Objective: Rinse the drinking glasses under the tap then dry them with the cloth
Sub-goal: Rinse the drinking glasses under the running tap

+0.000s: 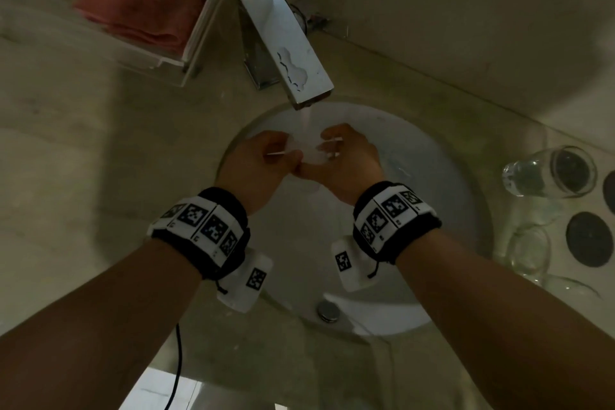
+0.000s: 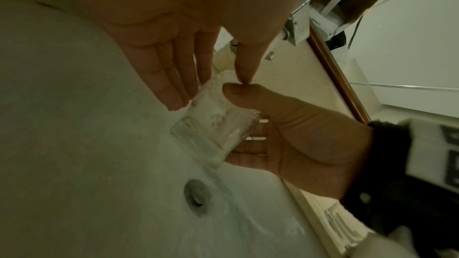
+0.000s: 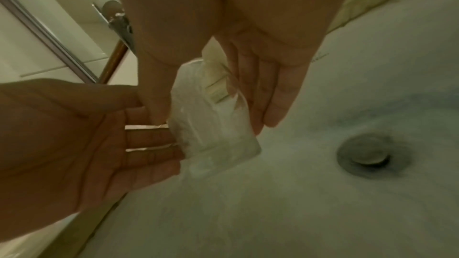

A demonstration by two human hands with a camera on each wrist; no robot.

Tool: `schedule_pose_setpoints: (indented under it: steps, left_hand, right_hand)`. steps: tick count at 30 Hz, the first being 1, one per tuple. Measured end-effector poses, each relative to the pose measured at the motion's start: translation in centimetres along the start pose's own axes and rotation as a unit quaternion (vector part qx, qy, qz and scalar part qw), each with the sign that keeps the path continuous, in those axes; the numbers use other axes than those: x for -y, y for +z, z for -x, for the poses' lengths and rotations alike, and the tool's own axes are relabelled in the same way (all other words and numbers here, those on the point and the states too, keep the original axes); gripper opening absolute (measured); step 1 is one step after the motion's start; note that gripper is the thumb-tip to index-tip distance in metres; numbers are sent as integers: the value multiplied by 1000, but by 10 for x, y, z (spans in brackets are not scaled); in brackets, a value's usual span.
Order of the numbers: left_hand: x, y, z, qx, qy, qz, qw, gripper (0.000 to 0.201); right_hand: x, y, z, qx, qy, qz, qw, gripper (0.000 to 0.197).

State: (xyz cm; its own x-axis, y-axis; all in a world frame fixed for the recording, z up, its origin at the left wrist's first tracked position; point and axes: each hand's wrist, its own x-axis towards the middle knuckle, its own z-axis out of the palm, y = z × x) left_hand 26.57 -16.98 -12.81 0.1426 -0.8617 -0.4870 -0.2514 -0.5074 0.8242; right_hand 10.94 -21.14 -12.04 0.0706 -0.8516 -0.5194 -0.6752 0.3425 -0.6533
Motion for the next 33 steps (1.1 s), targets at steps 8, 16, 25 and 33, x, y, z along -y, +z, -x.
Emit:
schedule_pose_setpoints:
  steps: [8, 16, 25, 33]
  left_hand:
    - [-3, 2, 1, -4, 5, 48, 999, 43]
    - [-5, -1, -2, 3, 20, 74, 997, 53]
    - [-4, 1, -3, -2, 33, 65, 997, 54]
    - [-7, 2, -1, -4, 31, 48, 998, 48]
  right_hand:
    - [1, -3, -6, -50, -102, 2, 994, 80]
    - [3, -5, -4, -67, -147, -26, 987, 80]
    - [1, -7, -4, -69, -147, -32, 986, 81]
    - [-5, -13, -7, -23, -63, -48, 997, 85]
